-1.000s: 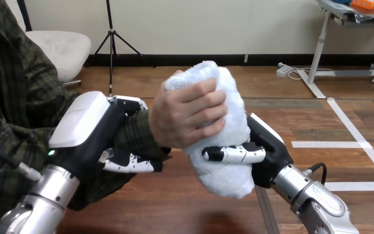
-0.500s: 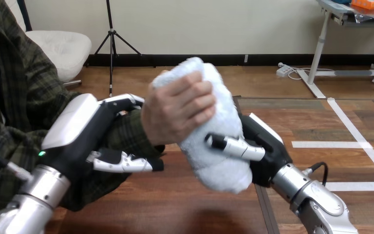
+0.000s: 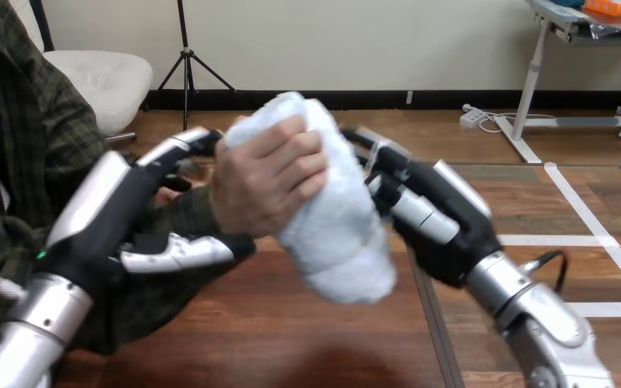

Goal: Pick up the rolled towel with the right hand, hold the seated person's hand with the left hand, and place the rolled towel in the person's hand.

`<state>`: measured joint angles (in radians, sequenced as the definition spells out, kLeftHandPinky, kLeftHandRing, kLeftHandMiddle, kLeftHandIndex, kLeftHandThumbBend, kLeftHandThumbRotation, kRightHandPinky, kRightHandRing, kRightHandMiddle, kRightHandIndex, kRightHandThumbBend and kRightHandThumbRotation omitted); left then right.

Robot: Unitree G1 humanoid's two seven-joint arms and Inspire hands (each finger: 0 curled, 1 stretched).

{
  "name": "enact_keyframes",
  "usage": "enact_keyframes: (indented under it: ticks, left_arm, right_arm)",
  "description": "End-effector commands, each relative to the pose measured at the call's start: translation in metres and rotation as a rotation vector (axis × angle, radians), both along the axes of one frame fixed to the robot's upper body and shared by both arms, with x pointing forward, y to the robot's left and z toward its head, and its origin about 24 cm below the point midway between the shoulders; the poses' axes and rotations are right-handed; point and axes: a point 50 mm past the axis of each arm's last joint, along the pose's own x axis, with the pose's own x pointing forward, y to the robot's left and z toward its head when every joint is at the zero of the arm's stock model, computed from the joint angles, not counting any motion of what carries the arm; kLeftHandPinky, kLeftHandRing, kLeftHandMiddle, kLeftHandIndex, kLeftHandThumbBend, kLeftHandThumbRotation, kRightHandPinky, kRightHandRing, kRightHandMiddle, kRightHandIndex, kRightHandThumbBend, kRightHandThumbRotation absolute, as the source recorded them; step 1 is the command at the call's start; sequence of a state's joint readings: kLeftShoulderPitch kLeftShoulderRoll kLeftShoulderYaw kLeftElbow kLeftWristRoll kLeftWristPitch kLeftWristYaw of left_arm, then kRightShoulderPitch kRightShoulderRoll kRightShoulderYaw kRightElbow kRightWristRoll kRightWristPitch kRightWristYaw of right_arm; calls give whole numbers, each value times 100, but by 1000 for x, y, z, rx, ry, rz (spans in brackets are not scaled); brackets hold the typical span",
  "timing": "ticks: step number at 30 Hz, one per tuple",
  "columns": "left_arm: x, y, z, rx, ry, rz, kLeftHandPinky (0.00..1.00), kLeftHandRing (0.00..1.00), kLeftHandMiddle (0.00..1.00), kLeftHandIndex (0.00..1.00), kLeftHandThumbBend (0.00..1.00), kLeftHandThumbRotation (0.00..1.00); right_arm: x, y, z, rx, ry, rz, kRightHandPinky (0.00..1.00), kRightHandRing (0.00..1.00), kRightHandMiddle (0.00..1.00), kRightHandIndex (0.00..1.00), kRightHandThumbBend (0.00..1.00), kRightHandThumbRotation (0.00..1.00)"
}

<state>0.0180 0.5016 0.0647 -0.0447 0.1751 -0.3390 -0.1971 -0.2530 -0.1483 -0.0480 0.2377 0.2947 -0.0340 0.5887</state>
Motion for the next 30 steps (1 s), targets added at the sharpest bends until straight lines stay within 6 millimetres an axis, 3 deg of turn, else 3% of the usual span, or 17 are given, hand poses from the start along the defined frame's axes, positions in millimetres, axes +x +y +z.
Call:
enact_keyframes:
  ticks: [1, 30]
  left_arm:
    - [11, 2, 11, -67, -44, -17, 79, 89, 93, 93, 100, 55]
    - [10, 14, -2, -215, -110, -57, 100, 100, 100, 100, 100, 69]
  right_arm:
    - [3, -9, 26, -12, -116, -26, 89, 95, 91, 94, 100, 55]
    - [-16, -29, 17, -61, -150, -96, 85, 94, 91, 94, 100, 57]
